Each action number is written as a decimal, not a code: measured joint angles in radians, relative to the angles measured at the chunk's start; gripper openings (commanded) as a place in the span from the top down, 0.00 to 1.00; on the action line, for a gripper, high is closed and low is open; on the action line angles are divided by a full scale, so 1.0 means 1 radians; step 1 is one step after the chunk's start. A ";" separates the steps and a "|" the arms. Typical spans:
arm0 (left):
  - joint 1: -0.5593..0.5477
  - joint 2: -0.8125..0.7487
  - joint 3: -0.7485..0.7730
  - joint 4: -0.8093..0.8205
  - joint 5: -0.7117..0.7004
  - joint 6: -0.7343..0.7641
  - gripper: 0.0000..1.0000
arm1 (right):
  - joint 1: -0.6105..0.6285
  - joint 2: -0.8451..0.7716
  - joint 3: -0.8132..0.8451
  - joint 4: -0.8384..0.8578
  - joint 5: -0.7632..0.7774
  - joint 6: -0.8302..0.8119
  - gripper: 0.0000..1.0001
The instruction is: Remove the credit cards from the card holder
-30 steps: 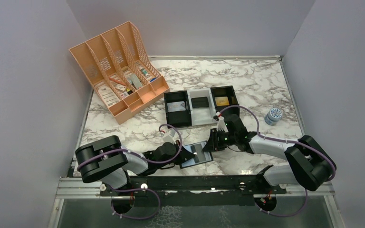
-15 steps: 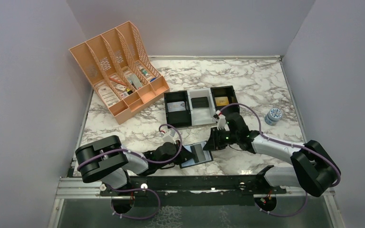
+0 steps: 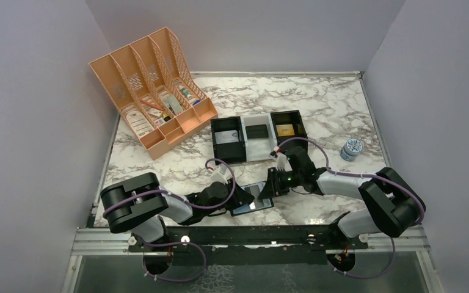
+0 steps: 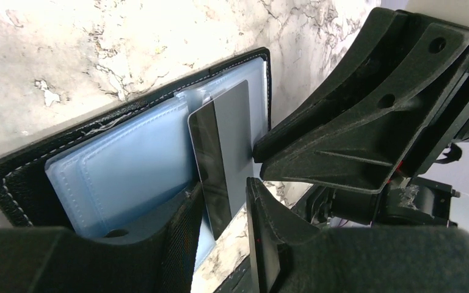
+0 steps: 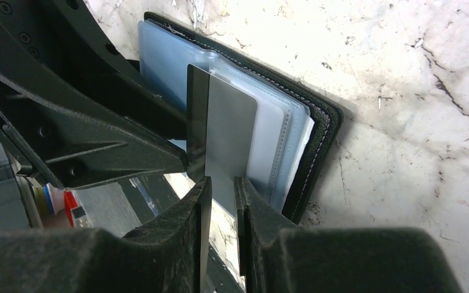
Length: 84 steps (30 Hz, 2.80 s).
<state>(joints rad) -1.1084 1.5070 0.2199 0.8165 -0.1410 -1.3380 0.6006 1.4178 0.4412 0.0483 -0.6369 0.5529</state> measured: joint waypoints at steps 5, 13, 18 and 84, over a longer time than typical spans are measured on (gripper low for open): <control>0.000 0.035 0.000 0.048 -0.001 -0.027 0.66 | 0.000 -0.006 -0.024 0.040 0.002 0.032 0.78; 0.003 0.116 -0.013 0.159 0.001 -0.053 0.91 | -0.004 -0.006 -0.035 0.059 0.003 0.055 0.78; 0.005 0.139 -0.042 0.228 0.000 -0.075 1.00 | -0.004 -0.007 -0.035 0.058 0.009 0.061 0.78; 0.005 -0.555 0.008 -0.526 -0.111 0.149 1.00 | 0.009 -0.189 -0.018 0.043 0.108 0.022 0.62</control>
<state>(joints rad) -1.1038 0.9516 0.2276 0.2901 -0.2520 -1.1893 0.6094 1.2285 0.4236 0.0914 -0.5289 0.5747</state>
